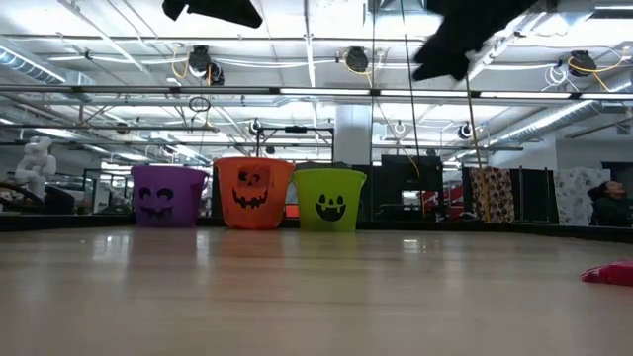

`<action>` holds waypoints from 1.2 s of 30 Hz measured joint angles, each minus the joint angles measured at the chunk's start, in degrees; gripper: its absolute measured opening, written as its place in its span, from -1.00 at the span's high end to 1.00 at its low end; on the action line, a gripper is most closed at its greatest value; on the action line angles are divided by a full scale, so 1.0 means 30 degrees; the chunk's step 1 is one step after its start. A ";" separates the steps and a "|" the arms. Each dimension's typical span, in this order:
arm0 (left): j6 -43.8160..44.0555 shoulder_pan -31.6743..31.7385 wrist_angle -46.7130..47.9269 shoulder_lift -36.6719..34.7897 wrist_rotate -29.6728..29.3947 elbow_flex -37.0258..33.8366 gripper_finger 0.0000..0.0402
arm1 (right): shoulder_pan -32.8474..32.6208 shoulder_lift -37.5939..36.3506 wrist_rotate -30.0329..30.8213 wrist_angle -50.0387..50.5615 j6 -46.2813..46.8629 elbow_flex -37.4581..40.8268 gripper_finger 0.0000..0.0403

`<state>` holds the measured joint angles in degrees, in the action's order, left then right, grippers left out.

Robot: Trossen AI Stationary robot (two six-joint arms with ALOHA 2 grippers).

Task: Sort candy by brand, put in halloween buckets
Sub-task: Put the red chocolate bar into the green bucket

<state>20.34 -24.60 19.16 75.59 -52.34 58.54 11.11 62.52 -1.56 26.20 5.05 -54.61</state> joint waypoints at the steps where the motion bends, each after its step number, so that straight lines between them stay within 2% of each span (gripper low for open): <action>1: -0.0051 0.0000 -0.0157 0.0000 0.0013 0.0000 0.94 | -0.1085 -0.0612 0.0012 0.0556 0.0995 0.0357 0.00; 4: -0.0047 0.0000 -0.0367 0.0000 0.0086 0.0000 0.94 | -0.4663 -0.2082 0.0496 0.0768 0.4125 0.1904 0.05; 8: 0.0044 0.0000 -0.0371 0.0004 0.0759 0.0000 0.94 | -0.9605 -0.2618 0.3702 0.0523 0.8588 0.3771 0.12; 12: 0.0044 0.0000 -0.0371 0.0007 0.1040 0.0000 0.94 | -1.3615 -0.1307 0.6595 0.0187 1.2509 0.4641 0.17; 17: 0.0051 0.0000 -0.0364 0.0007 0.1042 0.0000 0.94 | -1.7326 0.1970 0.6984 -0.0833 1.4091 0.4656 0.20; 22: 0.0051 0.0000 -0.0361 0.0007 0.1042 0.0000 0.94 | -1.9839 0.5627 0.7009 -0.3289 1.4092 0.4670 0.19; 26: 0.0061 0.0000 -0.0342 0.0007 0.1042 0.0000 0.94 | -2.1048 0.7960 0.7134 -0.4825 1.3961 0.4328 0.13; 30: 0.0102 0.0000 -0.0242 0.0007 0.1047 0.0000 0.94 | -2.1881 0.9841 0.8368 -0.4193 1.3174 0.3000 0.10; 36: 0.0204 -0.0036 -0.0203 0.0015 0.2047 0.0000 0.94 | -2.2257 1.2090 0.9554 -0.1080 1.2118 0.0768 0.12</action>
<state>20.95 -24.71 18.55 75.64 -46.20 58.54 -55.66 98.79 27.10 22.96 41.41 -52.31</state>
